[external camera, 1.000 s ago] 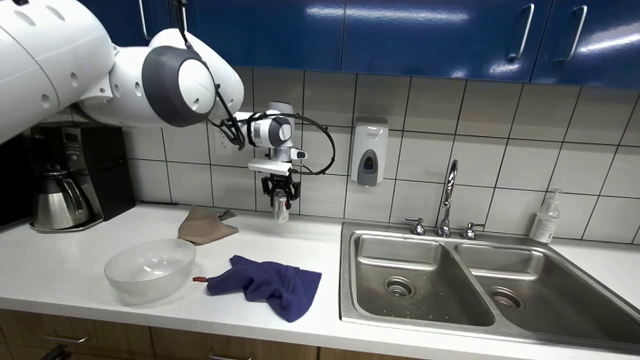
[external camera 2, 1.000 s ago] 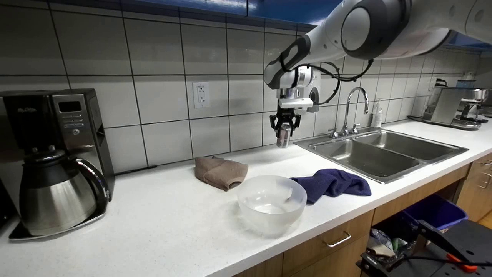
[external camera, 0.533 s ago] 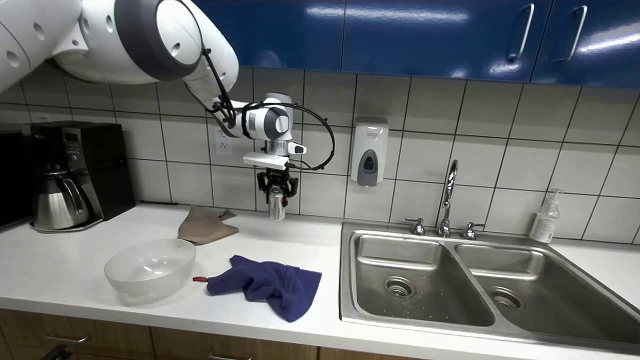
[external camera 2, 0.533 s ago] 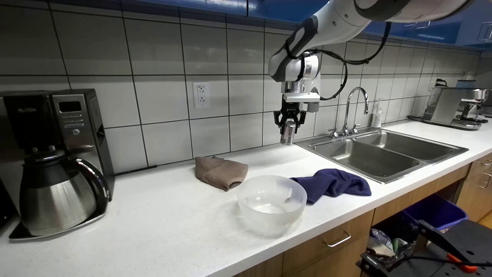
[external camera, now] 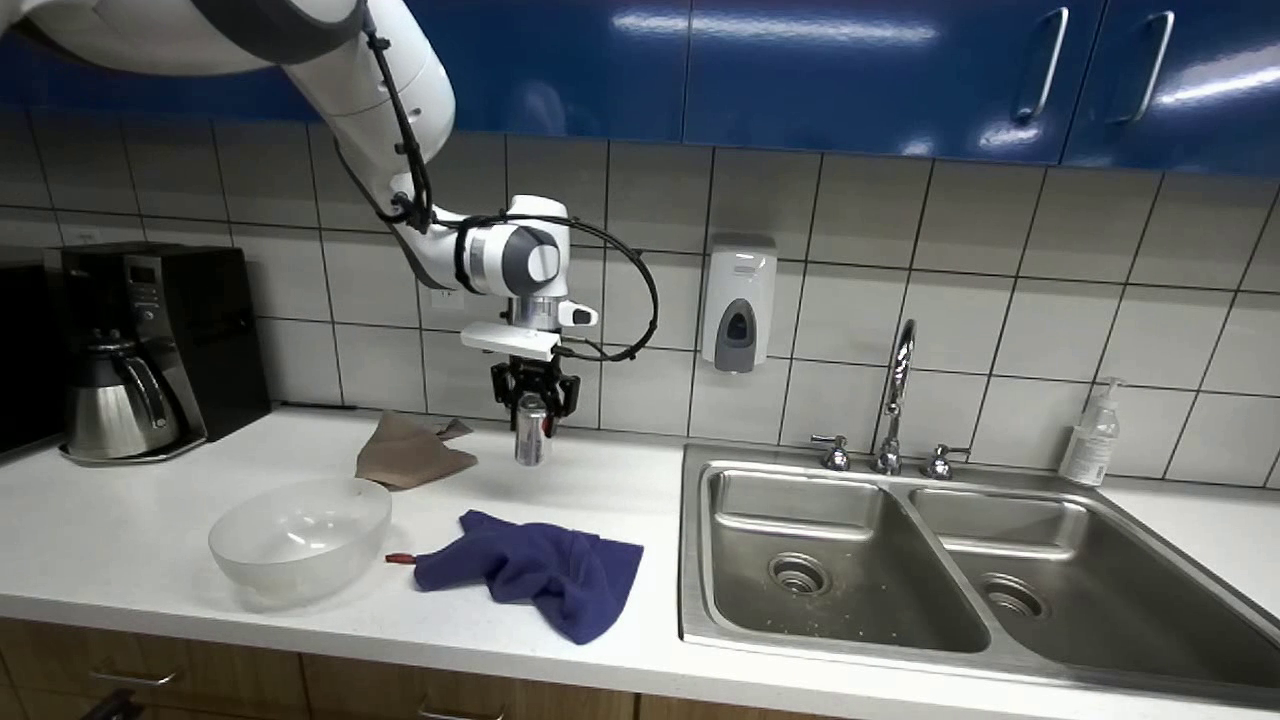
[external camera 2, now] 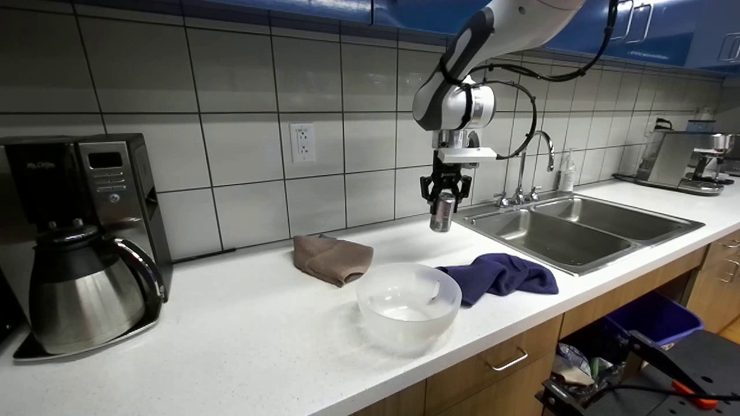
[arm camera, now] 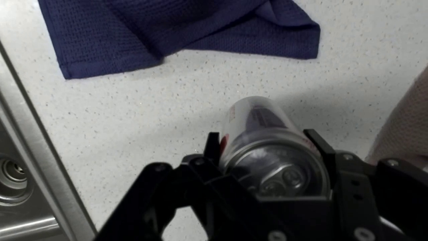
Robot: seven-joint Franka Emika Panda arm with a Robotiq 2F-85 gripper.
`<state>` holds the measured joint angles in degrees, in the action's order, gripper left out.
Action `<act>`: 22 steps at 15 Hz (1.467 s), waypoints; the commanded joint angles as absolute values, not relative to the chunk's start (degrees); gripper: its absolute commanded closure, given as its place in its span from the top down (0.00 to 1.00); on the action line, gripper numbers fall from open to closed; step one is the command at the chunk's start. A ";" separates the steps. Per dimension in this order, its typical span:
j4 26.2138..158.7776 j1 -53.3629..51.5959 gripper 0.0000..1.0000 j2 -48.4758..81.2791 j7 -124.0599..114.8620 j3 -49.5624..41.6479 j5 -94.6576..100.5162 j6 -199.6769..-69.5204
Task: Put the grey can in the plastic bowl
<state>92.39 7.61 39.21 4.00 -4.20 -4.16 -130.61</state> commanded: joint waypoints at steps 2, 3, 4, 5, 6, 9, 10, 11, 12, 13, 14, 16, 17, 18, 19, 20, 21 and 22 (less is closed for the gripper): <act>109.12 7.20 0.39 27.40 5.72 -3.52 -3.31 -136.81; 112.04 6.97 0.39 25.49 5.70 -3.57 -3.21 -137.84; 114.92 6.78 0.39 23.50 5.77 -3.60 -3.12 -138.72; 117.88 6.47 0.39 21.41 5.64 -3.76 -2.85 -139.67; 120.92 6.27 0.39 19.10 5.73 -3.82 -2.63 -140.36; 130.02 5.52 0.39 11.67 6.11 -3.81 -1.74 -141.75; 133.05 5.18 0.39 9.00 6.24 -3.79 -1.26 -141.92; 135.33 4.87 0.39 7.04 6.27 -3.79 -0.77 -142.37; 137.14 4.79 0.39 5.36 6.85 -3.57 -0.88 -142.32; 138.71 4.56 0.39 3.85 7.07 -3.48 -0.87 -142.21; 139.95 4.31 0.39 2.58 7.46 -3.34 -1.02 -141.80; 141.29 3.80 0.39 1.04 8.12 -2.92 -1.24 -141.26; 141.72 3.50 0.39 0.51 8.34 -2.80 -1.25 -141.23; 141.44 3.14 0.39 0.53 8.78 -2.63 -1.60 -140.77; 140.99 2.80 0.39 0.75 9.24 -2.45 -1.95 -140.46; 140.43 2.44 0.39 1.07 9.28 -2.22 -1.98 -140.26; 139.79 2.08 0.39 1.54 9.40 -1.87 -2.14 -140.04; 139.20 1.59 0.39 2.06 9.16 -1.46 -2.01 -140.07</act>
